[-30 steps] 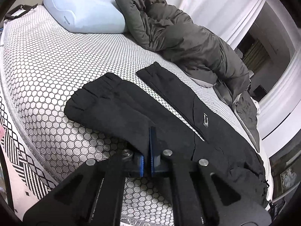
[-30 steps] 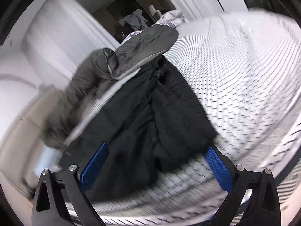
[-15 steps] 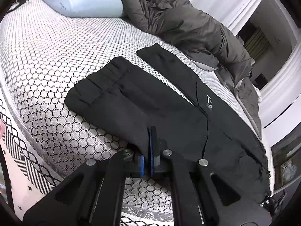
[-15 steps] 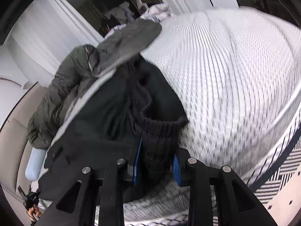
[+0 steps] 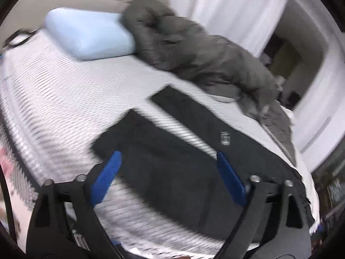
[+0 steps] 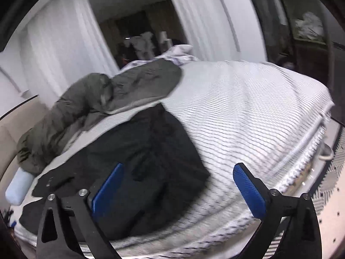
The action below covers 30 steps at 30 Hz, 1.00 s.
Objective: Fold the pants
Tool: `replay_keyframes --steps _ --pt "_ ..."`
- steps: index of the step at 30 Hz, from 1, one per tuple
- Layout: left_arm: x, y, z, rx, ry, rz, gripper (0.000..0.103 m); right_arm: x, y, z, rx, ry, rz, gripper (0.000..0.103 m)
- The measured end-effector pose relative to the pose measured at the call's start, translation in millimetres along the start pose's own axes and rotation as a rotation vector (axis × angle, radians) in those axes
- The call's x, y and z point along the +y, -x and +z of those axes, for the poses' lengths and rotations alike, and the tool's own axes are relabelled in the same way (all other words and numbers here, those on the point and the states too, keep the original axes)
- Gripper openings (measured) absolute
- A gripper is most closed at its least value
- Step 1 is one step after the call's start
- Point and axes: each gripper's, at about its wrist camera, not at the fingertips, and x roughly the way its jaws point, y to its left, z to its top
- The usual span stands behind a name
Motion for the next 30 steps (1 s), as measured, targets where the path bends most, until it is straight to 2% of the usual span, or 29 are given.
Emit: replay_keyframes --steps 1,3,6,7,9,11,12,14,16,18,20,22,23,25,27,29,30 --pt "-15.0 -13.0 5.1 0.017 -0.021 -0.041 0.102 10.2 -2.3 2.8 0.007 0.018 0.030 0.103" --pt "-34.0 -41.6 14.5 0.073 -0.034 -0.080 0.102 33.4 -11.3 6.4 0.016 0.051 0.097 0.103" --pt "-53.4 -104.7 27.4 0.215 0.016 -0.097 0.101 57.8 -28.1 7.4 0.052 0.088 0.143 0.103" --pt "-56.7 -129.2 30.9 0.273 0.039 -0.090 0.097 63.0 -31.6 7.7 0.056 0.094 0.150 0.103" --pt "-57.2 -171.4 35.6 0.357 0.080 -0.026 0.084 72.7 -37.7 7.5 0.061 0.109 0.163 0.103" --pt "-51.1 -211.1 39.8 0.428 0.140 0.035 0.064 75.5 -39.6 7.3 0.064 0.114 0.164 0.103" --pt "-47.8 -220.6 40.6 0.430 0.157 0.054 0.056 76.2 -39.7 7.3 0.066 0.113 0.161 0.103" --pt "-44.7 -227.5 47.3 0.399 0.163 0.087 0.000 73.8 -43.6 9.7 0.066 0.102 0.148 0.103" --pt "-40.6 -219.0 54.2 0.353 0.194 0.025 0.000 66.1 -47.9 11.0 0.068 0.091 0.133 0.103" --pt "-40.7 -201.7 58.6 0.296 0.163 0.005 0.000 57.0 -46.4 13.3 0.066 0.076 0.112 0.103" --pt "-41.6 -199.4 61.0 0.288 0.087 0.071 0.001 47.0 -42.6 13.7 0.059 0.069 0.092 0.103" --pt "-38.5 -209.9 56.0 0.339 0.073 0.134 0.005 35.3 -40.9 13.3 0.057 0.056 0.073 0.103" --pt "-36.6 -210.5 54.2 0.351 0.089 0.138 0.005 29.6 -40.5 12.7 0.061 0.047 0.065 0.103" --pt "-35.8 -192.6 52.1 0.317 0.103 0.102 0.009 20.7 -41.5 11.6 0.081 0.015 0.046 0.103" --pt "-39.7 -167.2 54.1 0.273 0.077 0.083 0.030 11.3 -34.6 8.7 0.085 -0.008 0.049 0.103" --pt "-39.5 -135.0 52.5 0.208 0.065 0.058 0.077 1.4 -25.7 5.0 0.080 -0.023 0.035 0.103" --pt "-39.1 -121.7 50.0 0.182 0.059 0.057 0.084 -3.9 -22.6 2.5 0.079 -0.037 0.027 0.103"
